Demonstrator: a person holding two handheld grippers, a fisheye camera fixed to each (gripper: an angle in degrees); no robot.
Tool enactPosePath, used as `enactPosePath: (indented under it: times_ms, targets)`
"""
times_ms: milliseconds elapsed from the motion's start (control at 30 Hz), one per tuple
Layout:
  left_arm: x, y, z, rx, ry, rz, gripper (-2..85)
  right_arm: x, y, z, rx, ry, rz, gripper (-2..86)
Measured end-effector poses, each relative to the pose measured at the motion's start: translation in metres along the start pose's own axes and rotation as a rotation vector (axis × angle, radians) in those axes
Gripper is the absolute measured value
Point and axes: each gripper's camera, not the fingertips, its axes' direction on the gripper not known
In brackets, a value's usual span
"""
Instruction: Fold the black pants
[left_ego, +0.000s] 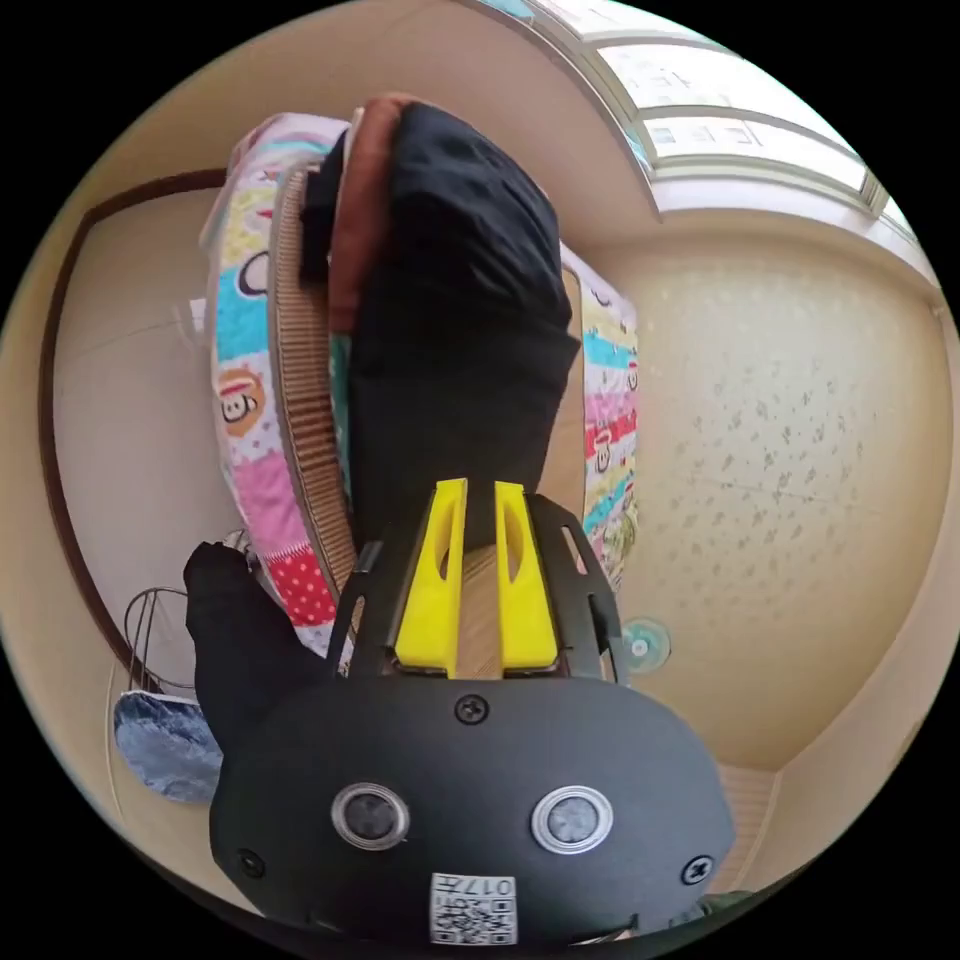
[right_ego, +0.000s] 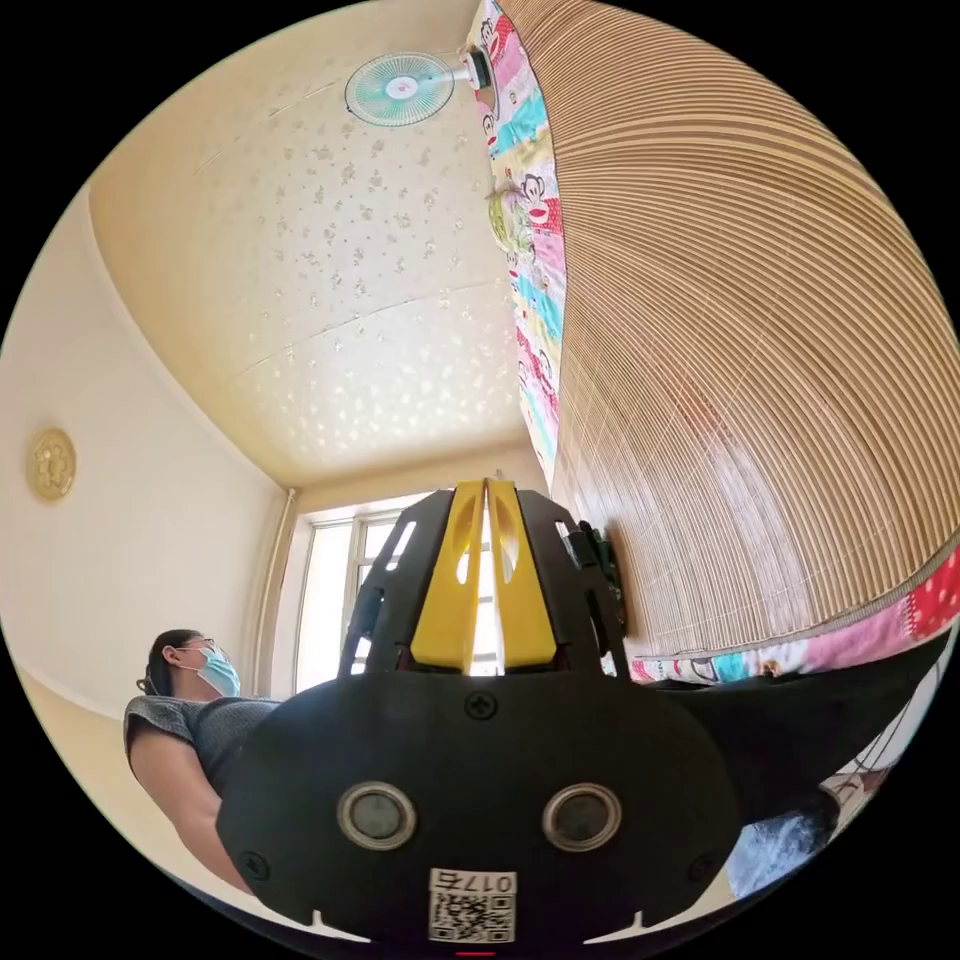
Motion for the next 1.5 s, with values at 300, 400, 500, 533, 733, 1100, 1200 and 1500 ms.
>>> enactPosePath:
  times_ms: [300, 400, 500, 533, 733, 1100, 1200, 1500]
  targets:
    - [-0.046, -0.131, -0.028, 0.008, -0.077, 0.025, 12.6, 0.004, 0.09, -0.01, 0.198, -0.017, 0.002, 0.4]
    - [-0.065, -0.14, -0.008, -0.081, -0.058, 0.028, 11.0, 0.002, 0.127, -0.016, 0.253, -0.013, 0.009, 0.4]
    - [-0.091, -0.131, -0.009, -0.073, -0.048, -0.057, 8.4, -0.005, 0.155, -0.031, 0.303, 0.01, 0.01, 0.3]
    - [-0.101, -0.123, -0.015, -0.061, 0.026, -0.081, 6.7, -0.01, 0.163, -0.04, 0.327, 0.015, 0.002, 0.3]
    - [-0.113, -0.083, -0.064, -0.099, 0.598, 0.084, 4.1, -0.039, 0.166, -0.071, 0.403, -0.009, -0.097, 0.4]
    - [0.092, 0.133, -0.205, -0.182, 0.759, 1.124, 3.9, -0.093, 0.076, 0.013, 0.001, -0.036, -0.29, 1.0]
    - [0.09, 0.224, -0.247, -0.16, 0.919, 1.275, 3.9, -0.13, 0.057, 0.053, -0.233, 0.115, -0.385, 2.0]
    - [0.053, 0.434, -0.29, -0.282, 1.249, 1.419, 3.9, -0.195, 0.064, 0.167, -0.777, 0.351, -0.643, 18.8]
